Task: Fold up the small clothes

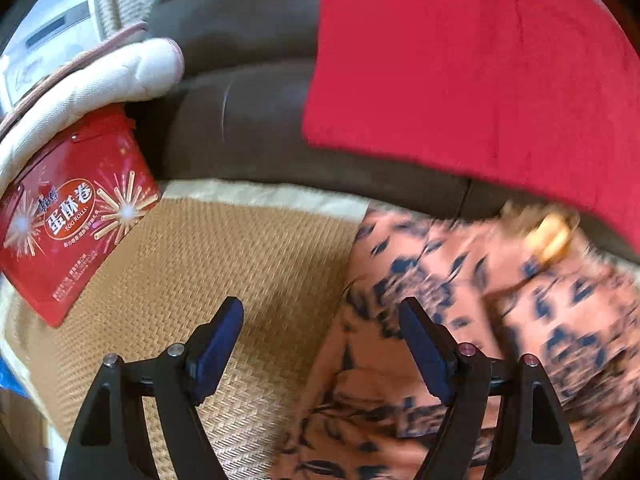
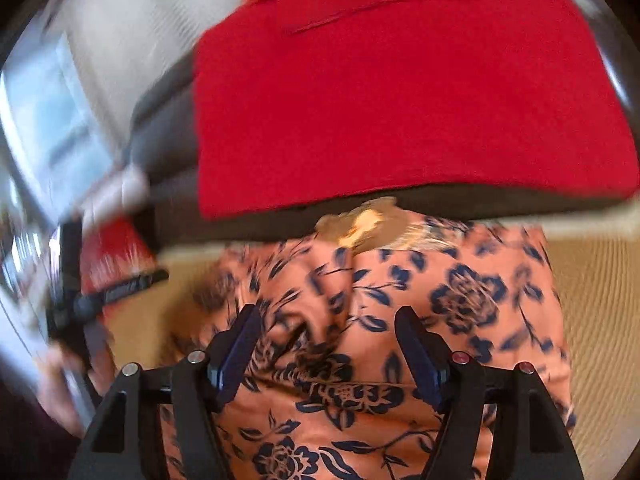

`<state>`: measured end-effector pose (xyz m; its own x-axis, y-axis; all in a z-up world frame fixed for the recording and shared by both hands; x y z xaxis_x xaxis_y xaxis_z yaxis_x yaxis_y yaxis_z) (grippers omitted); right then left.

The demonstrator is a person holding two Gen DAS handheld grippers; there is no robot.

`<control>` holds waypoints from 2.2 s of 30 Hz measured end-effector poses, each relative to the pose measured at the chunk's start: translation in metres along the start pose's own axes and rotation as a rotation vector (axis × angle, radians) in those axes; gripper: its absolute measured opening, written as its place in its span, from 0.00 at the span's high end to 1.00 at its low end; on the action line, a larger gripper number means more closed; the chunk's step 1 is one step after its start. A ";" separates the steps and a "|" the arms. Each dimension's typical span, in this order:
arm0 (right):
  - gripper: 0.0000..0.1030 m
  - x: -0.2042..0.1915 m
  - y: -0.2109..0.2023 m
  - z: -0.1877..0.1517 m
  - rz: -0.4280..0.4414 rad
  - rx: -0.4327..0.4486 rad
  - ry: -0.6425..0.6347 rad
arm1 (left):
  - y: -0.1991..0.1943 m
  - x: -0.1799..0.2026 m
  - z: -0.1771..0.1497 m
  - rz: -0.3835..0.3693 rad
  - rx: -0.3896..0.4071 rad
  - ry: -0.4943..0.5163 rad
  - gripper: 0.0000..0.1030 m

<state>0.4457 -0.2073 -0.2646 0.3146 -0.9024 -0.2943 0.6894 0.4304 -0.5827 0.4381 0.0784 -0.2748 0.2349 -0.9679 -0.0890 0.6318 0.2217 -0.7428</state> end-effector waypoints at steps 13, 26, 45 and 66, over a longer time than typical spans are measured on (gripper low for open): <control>0.54 -0.036 0.114 -0.030 -0.174 -0.265 0.069 | 0.031 -0.019 -0.024 -0.081 -0.143 -0.008 0.66; 0.88 0.129 -0.006 0.002 0.128 0.170 0.863 | 0.035 -0.012 -0.033 -0.061 -0.146 0.046 0.68; 0.21 0.204 -0.051 -0.047 0.261 0.300 1.011 | 0.015 0.044 -0.026 -0.069 -0.014 0.127 0.68; 0.42 0.160 0.005 -0.057 0.117 -0.032 0.785 | -0.022 0.056 -0.056 -0.095 -0.087 0.171 0.47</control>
<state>0.4624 -0.3483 -0.3579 -0.1764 -0.5788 -0.7961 0.6578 0.5324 -0.5328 0.3962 0.0125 -0.3008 0.0440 -0.9916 -0.1212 0.5776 0.1243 -0.8068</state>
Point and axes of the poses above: each gripper's, at about its wrist camera, not at the fingertips, and y roughly the way its jaws point, x to its right, z to its top, the point moved 3 cm from there along y, roughly the way its jaws point, and after that the axes turned 5 degrees about x, right-handed, at the moved point
